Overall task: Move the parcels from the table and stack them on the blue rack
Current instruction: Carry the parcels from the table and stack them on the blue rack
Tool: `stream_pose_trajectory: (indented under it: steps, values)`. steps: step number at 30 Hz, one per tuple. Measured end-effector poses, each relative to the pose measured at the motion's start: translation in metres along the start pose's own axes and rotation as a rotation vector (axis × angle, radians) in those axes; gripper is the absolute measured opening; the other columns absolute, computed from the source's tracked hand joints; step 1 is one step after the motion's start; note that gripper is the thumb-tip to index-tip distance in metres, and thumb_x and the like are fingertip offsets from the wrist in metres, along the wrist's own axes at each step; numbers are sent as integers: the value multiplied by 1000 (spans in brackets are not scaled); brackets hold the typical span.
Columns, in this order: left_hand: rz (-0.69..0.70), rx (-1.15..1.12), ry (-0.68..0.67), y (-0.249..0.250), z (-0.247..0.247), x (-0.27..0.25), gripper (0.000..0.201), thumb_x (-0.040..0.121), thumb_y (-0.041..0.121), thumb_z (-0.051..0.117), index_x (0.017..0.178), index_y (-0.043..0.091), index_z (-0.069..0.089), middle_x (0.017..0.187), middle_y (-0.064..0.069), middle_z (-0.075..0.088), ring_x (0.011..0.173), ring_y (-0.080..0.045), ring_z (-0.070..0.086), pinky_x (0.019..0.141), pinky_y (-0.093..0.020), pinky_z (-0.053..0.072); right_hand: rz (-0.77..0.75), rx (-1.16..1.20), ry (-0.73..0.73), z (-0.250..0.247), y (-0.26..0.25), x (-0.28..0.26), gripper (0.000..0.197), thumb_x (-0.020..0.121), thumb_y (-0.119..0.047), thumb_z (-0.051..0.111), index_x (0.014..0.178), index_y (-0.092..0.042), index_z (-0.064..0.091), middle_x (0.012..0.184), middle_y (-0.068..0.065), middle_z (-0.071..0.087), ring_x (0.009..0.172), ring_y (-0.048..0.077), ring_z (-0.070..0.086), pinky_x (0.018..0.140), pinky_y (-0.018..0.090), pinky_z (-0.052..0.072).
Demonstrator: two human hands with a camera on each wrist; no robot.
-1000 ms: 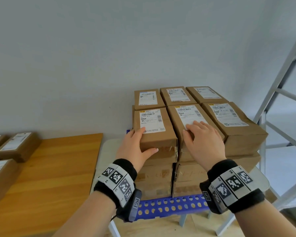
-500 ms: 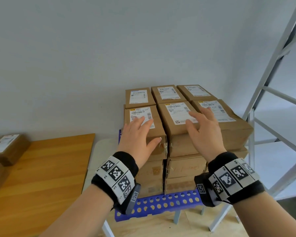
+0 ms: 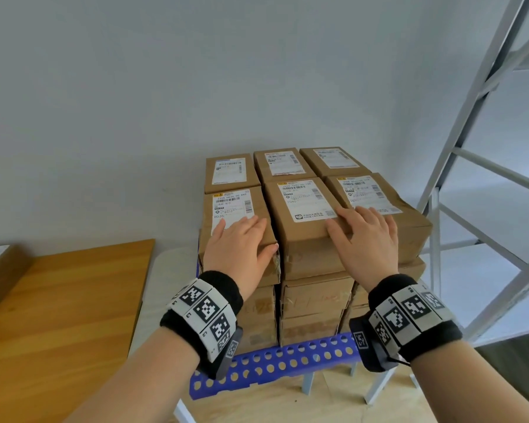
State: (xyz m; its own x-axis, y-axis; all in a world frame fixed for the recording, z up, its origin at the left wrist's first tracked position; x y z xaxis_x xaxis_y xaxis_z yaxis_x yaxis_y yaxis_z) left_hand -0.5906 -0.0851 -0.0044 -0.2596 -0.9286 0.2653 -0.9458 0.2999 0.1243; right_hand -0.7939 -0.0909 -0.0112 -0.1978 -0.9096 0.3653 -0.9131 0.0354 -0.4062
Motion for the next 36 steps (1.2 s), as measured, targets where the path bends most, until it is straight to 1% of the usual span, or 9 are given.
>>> stream_pose_trajectory:
  steps: [7, 11, 14, 21, 28, 31, 36]
  values:
    - [-2, -18, 14, 2, 3, -1, 55, 96, 50, 28, 146, 26, 26, 152, 7, 27, 140, -9, 22, 116, -33, 7, -28, -14, 80, 3, 1, -4, 48, 94, -52, 36, 132, -27, 51, 138, 3, 49, 136, 24, 32, 117, 44, 10]
    - [-5, -8, 33, 3, 4, -1, 55, 96, 51, 29, 145, 26, 28, 152, 7, 29, 140, -9, 23, 116, -33, 9, -27, -30, 87, 5, 1, -4, 57, 89, -58, 27, 131, -28, 51, 136, 4, 50, 134, 26, 33, 116, 44, 12]
    - [-6, 6, 43, 3, 6, -1, 55, 96, 51, 29, 145, 27, 28, 151, 7, 30, 139, -9, 24, 115, -32, 9, -35, -44, 105, 6, 2, -5, 57, 89, -59, 26, 130, -30, 52, 133, 5, 51, 132, 27, 35, 116, 44, 13]
    - [-12, 23, 46, 3, 5, -2, 55, 95, 51, 29, 145, 27, 28, 151, 7, 30, 139, -11, 26, 115, -31, 10, -52, -55, 86, 8, 4, -5, 59, 89, -62, 22, 131, -31, 50, 134, 6, 49, 131, 29, 34, 115, 46, 15]
    - [-21, 19, 41, 3, 4, -2, 55, 95, 52, 30, 145, 28, 29, 151, 8, 30, 138, -11, 27, 115, -31, 10, -74, -76, 75, 7, 4, -6, 59, 92, -61, 21, 133, -29, 48, 131, 8, 50, 129, 30, 36, 114, 46, 15]
    - [-26, 16, 49, 1, 5, -2, 56, 94, 54, 31, 144, 29, 31, 150, 8, 31, 137, -10, 28, 115, -31, 12, -78, -85, 57, 6, 4, -8, 56, 94, -59, 23, 134, -28, 46, 133, 9, 48, 129, 31, 34, 114, 46, 14]
    - [-34, 18, 42, 2, 5, -2, 57, 94, 55, 31, 144, 28, 31, 150, 7, 32, 137, -11, 30, 115, -32, 14, -82, -66, 24, 4, 4, -7, 56, 93, -60, 23, 135, -28, 43, 134, 9, 46, 131, 31, 32, 114, 46, 11]
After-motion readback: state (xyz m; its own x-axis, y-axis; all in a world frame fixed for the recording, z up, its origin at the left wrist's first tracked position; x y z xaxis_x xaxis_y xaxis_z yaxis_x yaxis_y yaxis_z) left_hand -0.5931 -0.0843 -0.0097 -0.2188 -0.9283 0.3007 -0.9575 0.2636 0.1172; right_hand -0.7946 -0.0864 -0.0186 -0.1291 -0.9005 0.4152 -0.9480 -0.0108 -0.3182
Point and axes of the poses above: each hand's wrist, its own x-axis towards the middle knuckle, its own z-axis out of the palm, y = z × x, the point moved 5 cm from there along x, towards the middle knuckle
